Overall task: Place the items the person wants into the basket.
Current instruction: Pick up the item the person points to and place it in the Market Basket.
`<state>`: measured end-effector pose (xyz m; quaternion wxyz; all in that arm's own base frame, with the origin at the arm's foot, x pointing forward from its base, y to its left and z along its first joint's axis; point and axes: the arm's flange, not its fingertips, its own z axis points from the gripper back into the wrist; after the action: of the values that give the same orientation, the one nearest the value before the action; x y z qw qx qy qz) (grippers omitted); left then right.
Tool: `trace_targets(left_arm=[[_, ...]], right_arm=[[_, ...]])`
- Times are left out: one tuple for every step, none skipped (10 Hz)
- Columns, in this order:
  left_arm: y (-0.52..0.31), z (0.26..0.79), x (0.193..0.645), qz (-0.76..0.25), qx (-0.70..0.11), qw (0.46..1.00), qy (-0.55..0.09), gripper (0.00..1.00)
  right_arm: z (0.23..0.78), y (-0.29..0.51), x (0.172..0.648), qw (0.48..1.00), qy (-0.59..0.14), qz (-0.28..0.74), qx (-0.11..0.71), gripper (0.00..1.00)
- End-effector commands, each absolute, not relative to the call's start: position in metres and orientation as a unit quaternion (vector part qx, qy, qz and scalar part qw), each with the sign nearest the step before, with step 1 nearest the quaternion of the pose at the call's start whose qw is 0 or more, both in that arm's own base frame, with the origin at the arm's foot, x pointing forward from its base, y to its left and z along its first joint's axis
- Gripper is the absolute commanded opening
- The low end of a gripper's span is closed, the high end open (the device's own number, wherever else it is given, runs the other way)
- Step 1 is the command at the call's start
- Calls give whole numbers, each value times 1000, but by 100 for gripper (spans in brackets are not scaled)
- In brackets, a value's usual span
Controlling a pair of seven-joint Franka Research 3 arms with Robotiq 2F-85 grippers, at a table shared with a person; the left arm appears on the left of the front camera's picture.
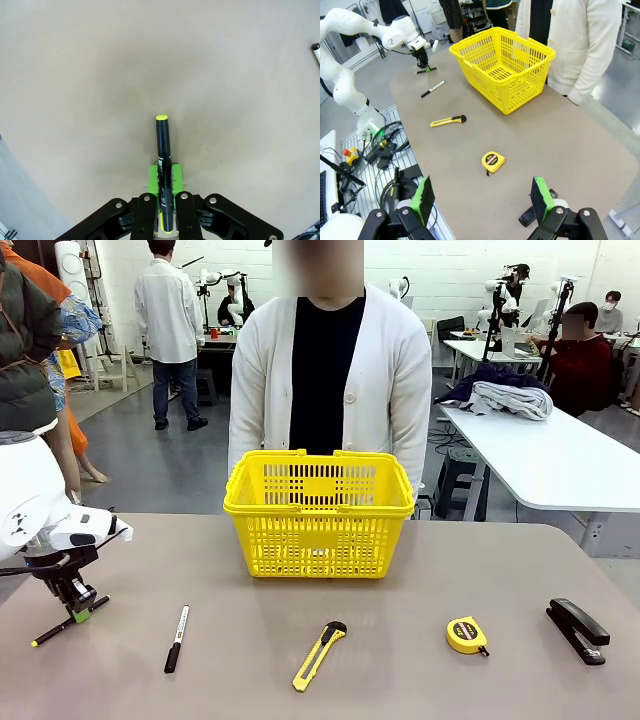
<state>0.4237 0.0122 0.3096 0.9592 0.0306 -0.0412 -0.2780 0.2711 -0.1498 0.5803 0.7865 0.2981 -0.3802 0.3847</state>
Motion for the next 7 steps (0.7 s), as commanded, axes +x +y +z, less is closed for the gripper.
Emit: trace_targets(left_arm=[[11, 342, 406, -320, 25, 947, -4, 0], [11, 383, 397, -337, 28, 941, -26, 0], [7, 425, 387, -352, 41, 935, -34, 0], [2, 459, 380, -370, 49, 927, -30, 0], [0, 489, 374, -396, 46, 917, -30, 0], [-3, 519, 367, -409, 45, 910, -42, 0], [-5, 541, 361, -416, 44, 907, -54, 0]], right_arm=[[580, -150, 273, 777, -389, 389, 305, 100], [580, -150, 273, 777, -389, 389, 305, 100], [580, -150, 273, 777, -389, 389, 305, 100], [580, -150, 273, 777, -389, 389, 305, 100], [580, -150, 273, 777, -389, 389, 305, 100], [580, -150, 273, 777, -389, 389, 305, 100], [580, -150, 273, 777, -389, 389, 305, 100]])
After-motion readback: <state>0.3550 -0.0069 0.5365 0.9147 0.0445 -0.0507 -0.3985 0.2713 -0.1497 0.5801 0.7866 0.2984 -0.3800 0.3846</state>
